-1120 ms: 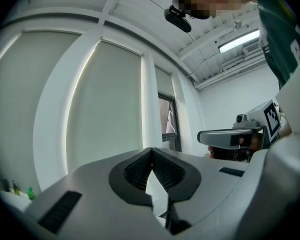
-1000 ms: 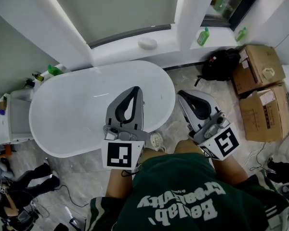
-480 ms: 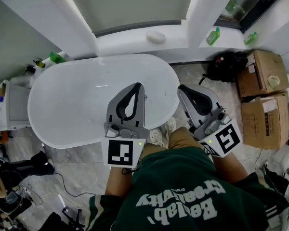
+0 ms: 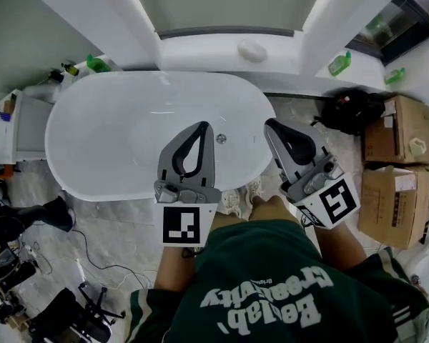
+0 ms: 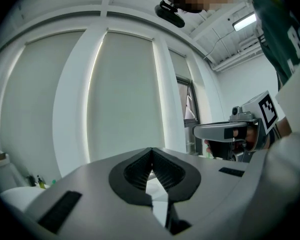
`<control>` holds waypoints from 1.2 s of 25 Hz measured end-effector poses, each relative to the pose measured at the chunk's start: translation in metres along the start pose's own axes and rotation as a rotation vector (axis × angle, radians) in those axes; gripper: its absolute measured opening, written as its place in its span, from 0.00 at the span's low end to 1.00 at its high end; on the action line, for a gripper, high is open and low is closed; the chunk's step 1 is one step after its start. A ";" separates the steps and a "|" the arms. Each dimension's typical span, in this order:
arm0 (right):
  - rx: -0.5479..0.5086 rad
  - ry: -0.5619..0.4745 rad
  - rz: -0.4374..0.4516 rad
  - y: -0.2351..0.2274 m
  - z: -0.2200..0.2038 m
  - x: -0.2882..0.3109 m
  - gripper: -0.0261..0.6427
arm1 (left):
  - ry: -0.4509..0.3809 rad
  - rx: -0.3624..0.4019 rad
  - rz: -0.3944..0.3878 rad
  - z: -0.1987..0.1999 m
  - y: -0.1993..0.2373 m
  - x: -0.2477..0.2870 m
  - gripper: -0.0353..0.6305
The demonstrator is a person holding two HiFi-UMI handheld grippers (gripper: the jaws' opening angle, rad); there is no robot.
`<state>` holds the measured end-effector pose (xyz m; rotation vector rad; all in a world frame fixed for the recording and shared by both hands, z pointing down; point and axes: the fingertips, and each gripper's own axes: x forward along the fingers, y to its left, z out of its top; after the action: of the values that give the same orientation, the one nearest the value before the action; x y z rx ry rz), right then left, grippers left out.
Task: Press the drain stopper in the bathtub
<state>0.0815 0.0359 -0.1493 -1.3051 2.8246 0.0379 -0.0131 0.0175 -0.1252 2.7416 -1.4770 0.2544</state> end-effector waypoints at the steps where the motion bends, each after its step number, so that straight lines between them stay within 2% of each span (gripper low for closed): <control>1: 0.003 0.000 0.010 -0.002 0.000 0.002 0.06 | 0.006 -0.014 0.014 -0.001 0.002 0.001 0.07; 6: 0.011 0.001 0.038 -0.020 -0.007 0.005 0.06 | 0.010 -0.020 0.039 -0.003 -0.004 0.011 0.07; 11: 0.013 0.006 0.068 -0.034 -0.016 0.006 0.06 | 0.011 -0.026 0.106 -0.003 -0.008 0.019 0.07; 15: 0.009 0.014 0.078 -0.050 -0.026 0.002 0.06 | 0.035 0.011 0.106 -0.007 -0.020 0.030 0.07; 23: 0.074 0.035 0.123 -0.074 -0.069 0.000 0.06 | 0.135 0.038 0.135 -0.041 -0.036 0.047 0.07; 27: 0.075 0.081 0.149 -0.069 -0.098 0.006 0.06 | 0.143 -0.022 0.162 -0.059 -0.034 0.048 0.07; 30: 0.092 0.101 0.167 -0.060 -0.113 0.011 0.06 | 0.166 0.001 0.161 -0.076 -0.029 0.045 0.07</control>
<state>0.1185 -0.0155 -0.0370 -1.0809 2.9723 -0.1561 0.0249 0.0029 -0.0420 2.5324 -1.6524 0.4735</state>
